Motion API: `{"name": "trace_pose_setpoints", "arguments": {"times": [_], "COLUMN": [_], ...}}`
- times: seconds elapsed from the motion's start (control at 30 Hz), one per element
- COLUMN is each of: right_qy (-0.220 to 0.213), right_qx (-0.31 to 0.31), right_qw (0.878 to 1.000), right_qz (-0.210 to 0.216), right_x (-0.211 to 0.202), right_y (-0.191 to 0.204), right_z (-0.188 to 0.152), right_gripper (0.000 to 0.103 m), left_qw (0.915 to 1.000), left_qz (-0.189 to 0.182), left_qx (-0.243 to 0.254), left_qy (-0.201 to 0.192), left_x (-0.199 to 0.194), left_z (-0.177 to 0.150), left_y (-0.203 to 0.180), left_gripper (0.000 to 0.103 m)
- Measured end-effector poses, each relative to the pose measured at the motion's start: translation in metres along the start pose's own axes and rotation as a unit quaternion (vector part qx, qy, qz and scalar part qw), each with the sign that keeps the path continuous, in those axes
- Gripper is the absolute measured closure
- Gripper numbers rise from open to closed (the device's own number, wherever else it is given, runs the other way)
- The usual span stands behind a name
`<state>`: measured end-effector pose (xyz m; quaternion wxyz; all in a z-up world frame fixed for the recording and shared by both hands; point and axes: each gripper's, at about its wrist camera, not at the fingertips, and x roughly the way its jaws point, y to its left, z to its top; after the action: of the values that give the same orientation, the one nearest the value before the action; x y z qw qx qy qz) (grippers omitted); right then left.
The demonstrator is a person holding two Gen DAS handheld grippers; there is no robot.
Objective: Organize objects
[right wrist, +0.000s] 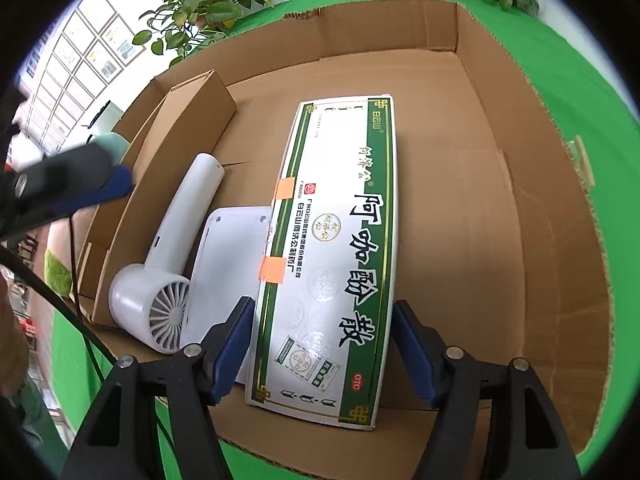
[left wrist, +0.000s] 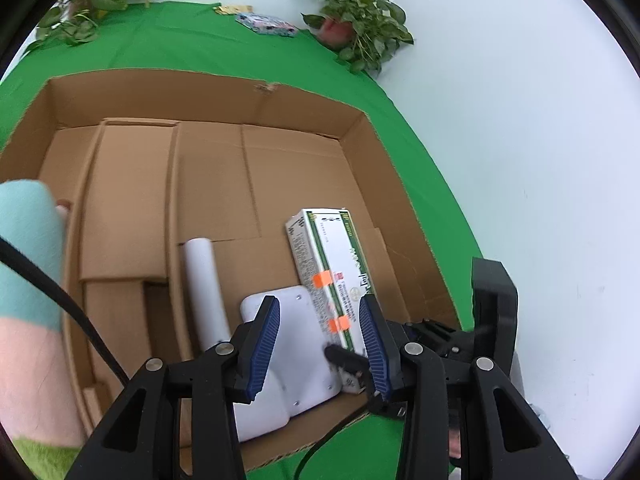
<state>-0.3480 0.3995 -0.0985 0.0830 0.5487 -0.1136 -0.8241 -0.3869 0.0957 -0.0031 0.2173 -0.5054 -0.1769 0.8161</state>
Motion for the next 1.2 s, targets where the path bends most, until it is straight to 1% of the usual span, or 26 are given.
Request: {"name": "trace_pose_setpoints", "arguments": {"times": [0.07,0.13,0.2,0.27,0.3,0.37,0.43,0.5,0.53,0.6,0.63,0.7,0.77,0.8,0.83,0.87,0.9,0.93,0.97,1.03,1.07,1.1,1.17,1.2], "right_qy": [0.006,0.008,0.01,0.004,-0.002,-0.02,-0.025,-0.022,-0.024,-0.033,-0.037,-0.051,-0.078,-0.103,-0.153,-0.189,-0.226,-0.245,-0.256,-0.26,-0.259,-0.262,-0.276,-0.288], "right_qx": [0.009,0.005,0.002,-0.003,-0.006,-0.012,-0.013,-0.011,-0.009,-0.005,-0.001,-0.002,-0.012,-0.022,-0.039,-0.051,-0.061,-0.067,-0.07,-0.064,-0.06,-0.058,-0.063,-0.07], "right_qw": [1.0,1.0,1.0,1.0,1.0,0.999,0.998,0.998,0.998,0.998,0.998,0.997,0.995,0.992,0.985,0.978,0.969,0.963,0.96,0.959,0.959,0.958,0.95,0.945], "right_qz": [0.006,0.002,-0.001,-0.01,-0.019,-0.046,-0.053,-0.051,-0.053,-0.053,-0.05,-0.051,-0.064,-0.069,-0.065,-0.067,-0.081,-0.089,-0.092,-0.09,-0.093,-0.101,-0.129,-0.138], "right_x": [0.001,0.0,0.001,-0.001,-0.002,-0.009,-0.012,-0.014,-0.015,-0.02,-0.023,-0.03,-0.042,-0.051,-0.064,-0.072,-0.078,-0.079,-0.077,-0.067,-0.061,-0.054,-0.043,-0.04], "right_y": [-0.001,0.002,0.004,0.007,0.009,0.01,0.011,0.01,0.01,0.01,0.01,0.014,0.023,0.03,0.04,0.047,0.057,0.063,0.07,0.076,0.076,0.076,0.076,0.076], "right_z": [-0.002,-0.004,-0.005,-0.007,-0.006,-0.009,-0.011,-0.014,-0.015,-0.017,-0.018,-0.023,-0.031,-0.038,-0.049,-0.058,-0.069,-0.076,-0.083,-0.091,-0.094,-0.095,-0.098,-0.1], "right_gripper": [0.03,0.03,0.028,0.028,0.027,0.025,0.025,0.025,0.025,0.025,0.025,0.025,0.025,0.025,0.022,0.02,0.019,0.019,0.019,0.019,0.019,0.019,0.019,0.019], "left_qw": [1.0,0.9996,0.9986,0.9966,0.9947,0.9897,0.9836,0.9796,0.9779,0.9734,0.9704,0.9631,0.9527,0.9443,0.9365,0.9289,0.9206,0.9155,0.9126,0.9125,0.9119,0.9087,0.8978,0.8948], "left_qz": [0.006,0.02,0.036,0.052,0.065,0.09,0.105,0.114,0.121,0.144,0.156,0.183,0.21,0.23,0.247,0.262,0.278,0.287,0.293,0.304,0.305,0.31,0.329,0.335], "left_qx": [-0.001,0.0,0.002,0.003,0.006,0.012,0.016,0.02,0.021,0.023,0.026,0.033,0.041,0.045,0.049,0.052,0.055,0.057,0.058,0.054,0.052,0.053,0.069,0.076], "left_qy": [-0.007,-0.021,-0.04,-0.064,-0.08,-0.111,-0.146,-0.164,-0.169,-0.177,-0.182,-0.194,-0.215,-0.231,-0.244,-0.257,-0.269,-0.277,-0.279,-0.268,-0.27,-0.274,-0.285,-0.285], "left_x": [-0.006,-0.011,-0.016,-0.015,-0.021,-0.037,-0.054,-0.067,-0.087,-0.089,-0.091,-0.098,-0.107,-0.112,-0.112,-0.11,-0.109,-0.105,-0.1,-0.086,-0.081,-0.076,-0.07,-0.066], "left_z": [-0.007,-0.015,-0.022,-0.028,-0.033,-0.043,-0.055,-0.066,-0.075,-0.08,-0.083,-0.093,-0.106,-0.115,-0.121,-0.127,-0.136,-0.141,-0.146,-0.151,-0.154,-0.157,-0.161,-0.162], "left_y": [0.005,0.008,0.011,0.013,0.013,0.012,0.011,0.011,0.013,0.014,0.014,0.015,0.015,0.014,0.013,0.013,0.014,0.015,0.017,0.024,0.027,0.029,0.026,0.025], "left_gripper": [0.064,0.064,0.063,0.062,0.06,0.047,0.04,0.039,0.039,0.039,0.039,0.035,0.027,0.023,0.013,0.003,0.0,0.001,0.001,0.001,0.001,0.001,0.001,0.001]}}
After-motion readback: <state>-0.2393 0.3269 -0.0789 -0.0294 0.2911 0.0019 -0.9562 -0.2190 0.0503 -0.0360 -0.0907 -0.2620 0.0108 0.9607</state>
